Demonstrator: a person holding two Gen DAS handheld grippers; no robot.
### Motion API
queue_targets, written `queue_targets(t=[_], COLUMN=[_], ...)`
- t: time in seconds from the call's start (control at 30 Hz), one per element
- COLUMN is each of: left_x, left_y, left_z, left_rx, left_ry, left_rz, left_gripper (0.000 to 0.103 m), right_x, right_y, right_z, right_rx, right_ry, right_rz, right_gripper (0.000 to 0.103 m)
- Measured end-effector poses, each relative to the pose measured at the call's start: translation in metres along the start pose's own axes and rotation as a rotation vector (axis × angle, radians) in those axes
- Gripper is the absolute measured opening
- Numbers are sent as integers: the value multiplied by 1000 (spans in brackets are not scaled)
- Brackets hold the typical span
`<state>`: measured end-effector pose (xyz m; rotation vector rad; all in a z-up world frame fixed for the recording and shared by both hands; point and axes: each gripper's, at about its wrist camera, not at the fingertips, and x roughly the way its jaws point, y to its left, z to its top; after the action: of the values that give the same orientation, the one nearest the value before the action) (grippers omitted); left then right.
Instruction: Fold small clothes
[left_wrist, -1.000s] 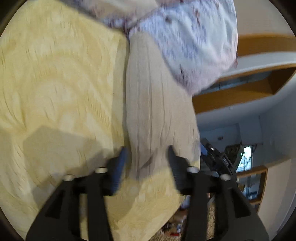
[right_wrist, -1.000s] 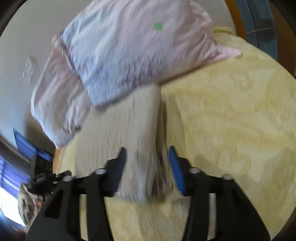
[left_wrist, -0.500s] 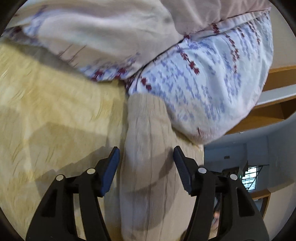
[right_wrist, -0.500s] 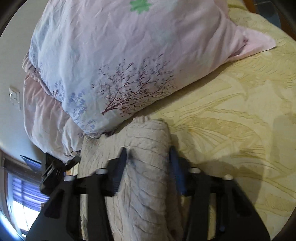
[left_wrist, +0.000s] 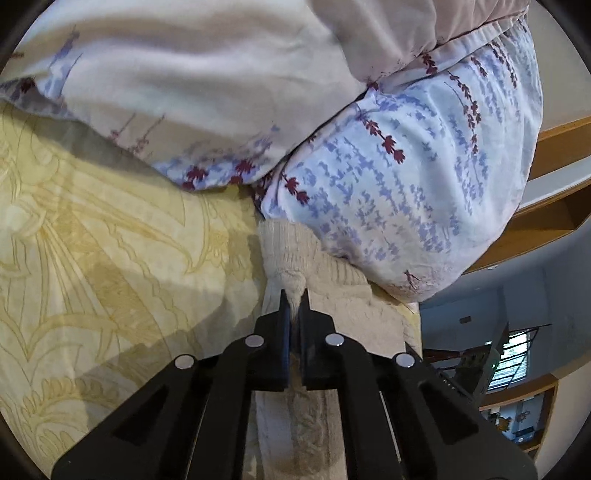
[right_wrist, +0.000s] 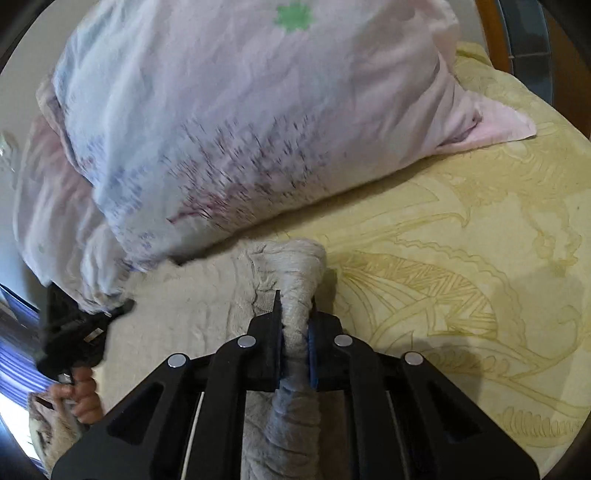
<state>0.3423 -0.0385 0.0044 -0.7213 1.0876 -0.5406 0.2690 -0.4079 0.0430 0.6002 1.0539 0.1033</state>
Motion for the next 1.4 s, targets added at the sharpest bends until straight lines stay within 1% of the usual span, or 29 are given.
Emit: queue_targets(t=[0.03, 0.07, 0.1, 0.13, 0.17, 0.23, 0.33, 0.37, 0.4, 0.43, 0.47, 0.5, 0.57, 0.67, 0.73, 0.77, 0.83, 0.87, 0.9, 0.97, 1.0, 1.03, 1.13, 1.23, 1.3, 1.4], left_x=[-4, -11, -16, -28, -35, -49, -56, -56, -55, -55, -53, -50, -48, -47, -47, -47, -45, -43, -40, -35, -33, -30, -22, -17, -15, -12], left_y=[0, 0, 2, 3, 3, 2, -1, -3, -6, -7, -10, -13, -16, -17, -16, -15, -14, -15, -15, -16, -16, -17, -19, -19, -19, -18], left_z=[-2, -5, -7, -13, -19, -37, -63, -70, -77, -80, -85, -88, -93, -94, -93, -92, -91, -90, -90, -88, -87, -86, -84, -82, -82, -80], left_rx=[-1, 0, 3, 11, 20, 56, 107, 121, 137, 149, 166, 180, 196, 193, 184, 179, 175, 172, 168, 158, 153, 148, 136, 122, 122, 125], left_ry=[0, 0, 3, 7, 6, 15, 53, 63, 73, 80, 88, 94, 95, 90, 87, 87, 95, 99, 104, 118, 120, 123, 127, 126, 125, 127], left_rz=[-9, -19, -27, -34, -36, -45, -48, -48, -48, -50, -48, -43, -46, -52, -52, -54, -55, -55, -55, -61, -61, -62, -56, -50, -44, -38], left_gripper=[11, 17, 34, 49, 53, 61, 67, 68, 70, 71, 71, 72, 75, 80, 85, 86, 86, 86, 86, 86, 86, 87, 87, 87, 87, 87], right_x=[-8, -15, -28, -35, -44, -59, -67, -66, -65, -64, -63, -61, -56, -47, -50, -53, -61, -64, -66, -63, -58, -53, -32, -15, -7, -4], right_y=[-2, -3, -6, -7, -8, -9, -13, -8, -7, -4, -3, -5, -12, -17, -18, -19, -24, -26, -26, -23, -22, -22, -23, -25, -24, -21], right_z=[-1, -3, -9, -13, -21, -37, -62, -66, -72, -74, -75, -72, -71, -69, -69, -69, -66, -63, -59, -52, -47, -44, -33, -30, -30, -31], right_rx=[14, 21, 24, 20, 8, -18, -40, -44, -61, -77, -86, -76, -44, -24, -8, 1, 36, 53, 65, 73, 80, 88, 106, 115, 114, 97], right_ry=[-4, -6, -11, -13, -13, -12, 21, 26, 30, 20, 2, -13, -22, -14, -8, -11, -19, -26, -34, -36, -14, 3, 68, 125, 148, 150], right_rz=[16, 22, 41, 59, 81, 98, 107, 108, 114, 82, 33, 17, 12, -12, 10, 23, 66, 82, 91, 96, 104, 109, 114, 119, 131, 152], right_gripper=[17, 25, 36, 43, 50, 50, 49, 41, 20, 14, 14, 13, 12, 12, 13, 16, 32, 53, 69, 72, 76, 77, 77, 77, 77, 77])
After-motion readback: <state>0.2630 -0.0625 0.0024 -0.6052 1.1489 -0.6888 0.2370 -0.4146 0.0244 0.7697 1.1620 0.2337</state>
